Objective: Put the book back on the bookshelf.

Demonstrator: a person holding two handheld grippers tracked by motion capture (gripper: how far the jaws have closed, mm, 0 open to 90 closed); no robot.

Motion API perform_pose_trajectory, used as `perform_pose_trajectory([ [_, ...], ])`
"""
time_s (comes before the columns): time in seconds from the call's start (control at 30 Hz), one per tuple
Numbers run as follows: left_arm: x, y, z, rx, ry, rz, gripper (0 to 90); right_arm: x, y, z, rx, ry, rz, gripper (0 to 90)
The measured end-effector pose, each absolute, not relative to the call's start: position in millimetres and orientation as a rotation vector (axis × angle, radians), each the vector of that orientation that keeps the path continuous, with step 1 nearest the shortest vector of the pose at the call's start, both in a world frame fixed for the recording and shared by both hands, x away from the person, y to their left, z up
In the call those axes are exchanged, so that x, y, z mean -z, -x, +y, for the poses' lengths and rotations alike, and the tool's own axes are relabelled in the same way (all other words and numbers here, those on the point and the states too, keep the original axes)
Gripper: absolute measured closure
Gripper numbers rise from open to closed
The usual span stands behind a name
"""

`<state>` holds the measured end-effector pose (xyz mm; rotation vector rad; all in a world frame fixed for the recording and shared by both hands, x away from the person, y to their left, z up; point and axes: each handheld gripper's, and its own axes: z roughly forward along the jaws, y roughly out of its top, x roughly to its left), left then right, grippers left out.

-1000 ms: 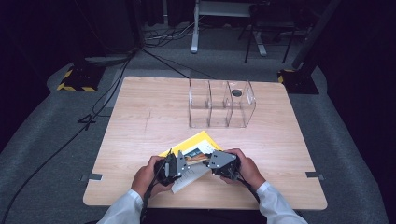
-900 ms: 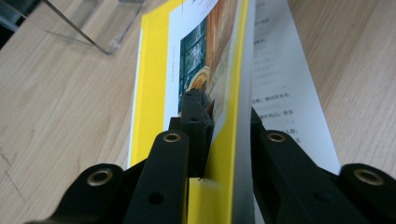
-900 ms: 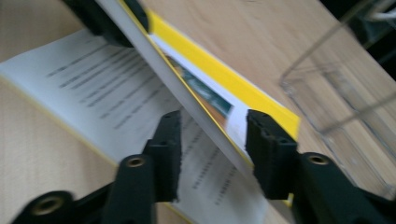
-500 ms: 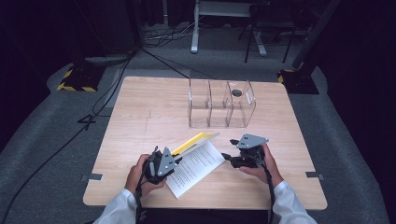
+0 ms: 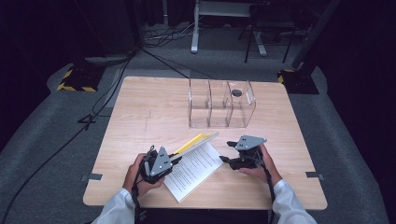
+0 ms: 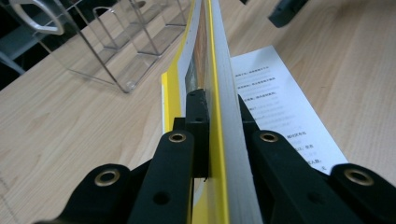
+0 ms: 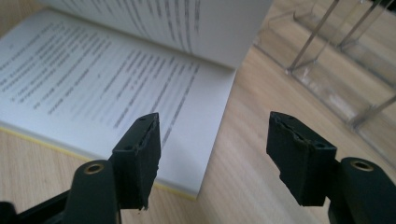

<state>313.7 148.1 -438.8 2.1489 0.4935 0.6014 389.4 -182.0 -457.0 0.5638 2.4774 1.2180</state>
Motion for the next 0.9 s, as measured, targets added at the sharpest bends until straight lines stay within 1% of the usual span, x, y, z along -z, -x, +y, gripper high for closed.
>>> perform_pose_trajectory([
  [0.27,442,-314,148,-0.543,-2.195,0.444,83.4,444,-413,-168,-1.298,-0.471,2.47,36.6],
  [0.33,442,-314,150,-0.544,-2.189,0.451,83.3,442,-415,-166,-1.329,-0.435,2.464,45.0],
  [0.37,442,-314,151,-0.544,-2.186,0.455,83.3,442,-415,-166,-1.34,-0.41,2.469,52.2],
  [0.43,442,-315,153,-0.526,-2.186,0.455,83.2,442,-412,-163,-1.353,-0.356,2.499,55.2],
  [0.47,442,-316,153,-0.527,-2.193,0.454,83.2,442,-410,-163,-1.333,-0.34,2.501,60.1],
  [0.57,442,-319,158,-0.511,-2.199,0.469,81.6,445,-403,-166,-1.303,-0.27,2.48,68.9],
  [0.67,442,-322,162,-0.487,-2.214,0.493,79.3,447,-397,-167,-1.295,-0.237,2.473,72.6],
  [0.77,442,-325,162,-0.488,-2.288,0.521,74.4,449,-384,-166,-1.264,-0.164,2.46,76.8],
  [0.8,442,-325,161,-0.501,-2.322,0.54,71.5,450,-379,-165,-1.251,-0.147,2.457,77.4],
  [0.83,443,-325,159,-0.509,-2.353,0.553,66.2,450,-374,-163,-1.223,-0.116,2.457,78.0],
  [0.9,444,-323,154,-0.542,-2.408,0.566,64.0,452,-369,-159,-1.187,-0.086,2.455,78.2],
])
